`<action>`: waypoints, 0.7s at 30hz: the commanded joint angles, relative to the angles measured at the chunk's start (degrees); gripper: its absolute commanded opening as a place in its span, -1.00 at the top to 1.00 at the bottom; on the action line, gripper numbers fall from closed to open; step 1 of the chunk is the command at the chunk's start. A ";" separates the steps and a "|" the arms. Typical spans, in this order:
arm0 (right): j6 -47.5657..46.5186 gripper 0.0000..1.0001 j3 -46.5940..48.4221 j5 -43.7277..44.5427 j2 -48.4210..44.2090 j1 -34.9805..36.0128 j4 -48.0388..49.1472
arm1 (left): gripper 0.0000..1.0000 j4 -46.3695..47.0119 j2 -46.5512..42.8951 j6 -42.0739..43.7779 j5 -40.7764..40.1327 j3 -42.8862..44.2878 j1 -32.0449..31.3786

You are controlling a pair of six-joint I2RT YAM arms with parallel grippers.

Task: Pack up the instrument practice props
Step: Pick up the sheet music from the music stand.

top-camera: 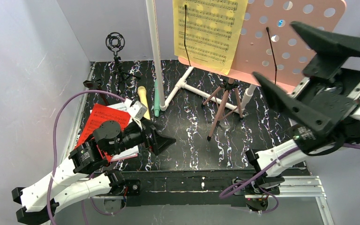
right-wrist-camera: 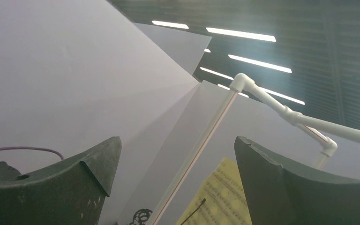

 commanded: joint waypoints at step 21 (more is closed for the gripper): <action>-3.35 -1.00 -41.31 -26.58 -3.29 0.28 3.36 | -0.99 2.05 6.86 1.77 0.51 1.44 -0.14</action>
